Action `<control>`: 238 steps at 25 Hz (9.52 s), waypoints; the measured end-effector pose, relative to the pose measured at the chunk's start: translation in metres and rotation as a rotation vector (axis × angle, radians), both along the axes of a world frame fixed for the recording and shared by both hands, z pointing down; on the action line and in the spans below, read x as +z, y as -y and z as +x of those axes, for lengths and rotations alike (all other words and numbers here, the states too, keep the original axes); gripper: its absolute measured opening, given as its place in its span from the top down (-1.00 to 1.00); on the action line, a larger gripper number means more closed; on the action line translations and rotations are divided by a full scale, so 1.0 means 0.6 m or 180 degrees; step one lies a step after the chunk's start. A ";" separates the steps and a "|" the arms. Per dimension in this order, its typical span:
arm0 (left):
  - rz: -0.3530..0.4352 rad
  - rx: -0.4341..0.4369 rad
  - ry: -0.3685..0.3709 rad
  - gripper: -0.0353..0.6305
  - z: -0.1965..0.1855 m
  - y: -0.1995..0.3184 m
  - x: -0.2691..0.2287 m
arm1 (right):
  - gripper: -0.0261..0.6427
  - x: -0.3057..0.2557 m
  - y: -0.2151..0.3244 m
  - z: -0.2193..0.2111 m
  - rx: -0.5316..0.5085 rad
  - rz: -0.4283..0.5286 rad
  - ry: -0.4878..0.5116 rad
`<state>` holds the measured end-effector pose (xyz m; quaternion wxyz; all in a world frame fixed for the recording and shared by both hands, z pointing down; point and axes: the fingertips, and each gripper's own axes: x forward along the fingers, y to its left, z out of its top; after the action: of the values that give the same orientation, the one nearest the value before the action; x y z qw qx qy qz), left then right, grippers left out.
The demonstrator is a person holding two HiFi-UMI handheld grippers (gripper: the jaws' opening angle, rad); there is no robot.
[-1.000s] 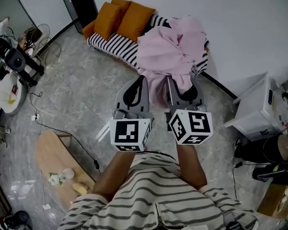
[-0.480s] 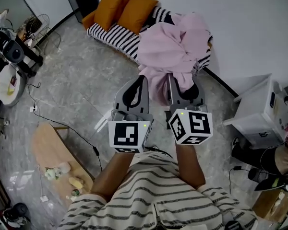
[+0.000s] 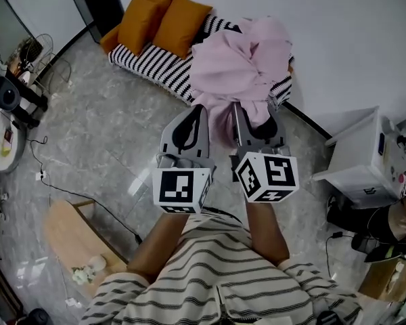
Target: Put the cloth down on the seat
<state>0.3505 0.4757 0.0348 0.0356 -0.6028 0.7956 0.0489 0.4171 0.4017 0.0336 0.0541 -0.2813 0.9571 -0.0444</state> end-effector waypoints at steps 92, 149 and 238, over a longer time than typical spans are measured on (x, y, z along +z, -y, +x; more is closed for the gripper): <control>-0.0593 0.1661 -0.0360 0.88 -0.809 0.918 0.124 | 0.39 0.120 0.843 -0.766 0.1704 -0.0476 -0.0555; -0.2392 0.1605 -0.0925 0.88 -0.804 0.998 0.678 | 0.39 0.732 0.879 -0.748 0.1827 -0.2489 -0.1284; -0.3343 0.1395 -0.1393 0.88 -0.758 1.010 1.051 | 0.60 1.179 0.899 -0.718 0.1666 -0.3467 -0.1887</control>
<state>-0.1044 -0.1304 0.6655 -0.4416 -0.6655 0.5597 -0.2211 -0.0135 -0.1378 0.7410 -0.3516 -0.4914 0.6727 -0.4271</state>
